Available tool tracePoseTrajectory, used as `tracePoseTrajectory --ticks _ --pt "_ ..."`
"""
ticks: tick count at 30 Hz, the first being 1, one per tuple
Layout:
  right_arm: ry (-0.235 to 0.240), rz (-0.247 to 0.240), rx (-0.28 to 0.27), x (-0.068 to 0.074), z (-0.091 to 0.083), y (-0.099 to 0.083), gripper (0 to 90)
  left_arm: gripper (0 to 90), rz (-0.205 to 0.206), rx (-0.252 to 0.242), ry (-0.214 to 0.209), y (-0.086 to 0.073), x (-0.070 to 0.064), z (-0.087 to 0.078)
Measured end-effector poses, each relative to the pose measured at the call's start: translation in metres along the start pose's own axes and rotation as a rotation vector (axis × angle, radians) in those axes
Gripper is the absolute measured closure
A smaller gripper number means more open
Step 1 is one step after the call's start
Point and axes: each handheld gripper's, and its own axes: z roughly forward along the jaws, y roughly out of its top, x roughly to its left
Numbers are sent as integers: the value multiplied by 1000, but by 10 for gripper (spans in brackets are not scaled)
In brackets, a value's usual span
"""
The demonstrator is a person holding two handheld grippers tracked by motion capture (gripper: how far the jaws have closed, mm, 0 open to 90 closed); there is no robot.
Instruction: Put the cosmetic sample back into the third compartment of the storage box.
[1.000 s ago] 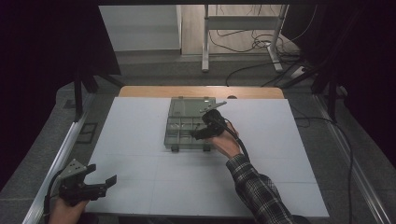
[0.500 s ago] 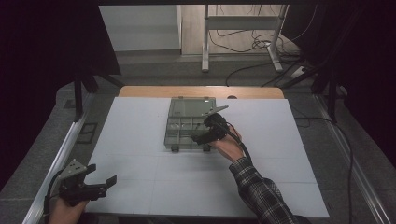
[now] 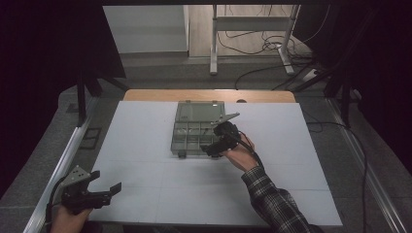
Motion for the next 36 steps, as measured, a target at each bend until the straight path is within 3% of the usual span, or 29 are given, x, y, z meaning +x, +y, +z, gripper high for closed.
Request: tracePoseTrajectory --ticks 21,36 --pt "6 -9 -24 12 -28 -14 23 42 7 -2 -3 0 -1 0" --pt "0 -14 -30 20 -37 -33 7 42 8 -3 -6 0 -1 0"
